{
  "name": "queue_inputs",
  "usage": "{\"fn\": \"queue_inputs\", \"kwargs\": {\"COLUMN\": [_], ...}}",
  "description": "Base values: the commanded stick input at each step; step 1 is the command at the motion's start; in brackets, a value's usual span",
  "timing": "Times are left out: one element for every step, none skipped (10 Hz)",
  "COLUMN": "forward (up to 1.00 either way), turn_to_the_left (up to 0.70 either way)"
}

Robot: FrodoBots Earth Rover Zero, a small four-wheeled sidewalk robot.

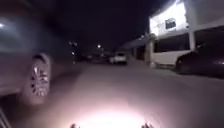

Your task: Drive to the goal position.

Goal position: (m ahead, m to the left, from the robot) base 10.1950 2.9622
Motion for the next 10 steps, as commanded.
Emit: {"fn": "queue_inputs", "kwargs": {"forward": [1.0, 1.0, 1.0, 1.0, 1.0, 1.0, 1.0, 1.0, 1.0, 1.0], "turn_to_the_left": [-0.16, -0.13, -0.11, -0.08, -0.06, -0.03, 0.0, 0.0, 0.0, 0.0]}}
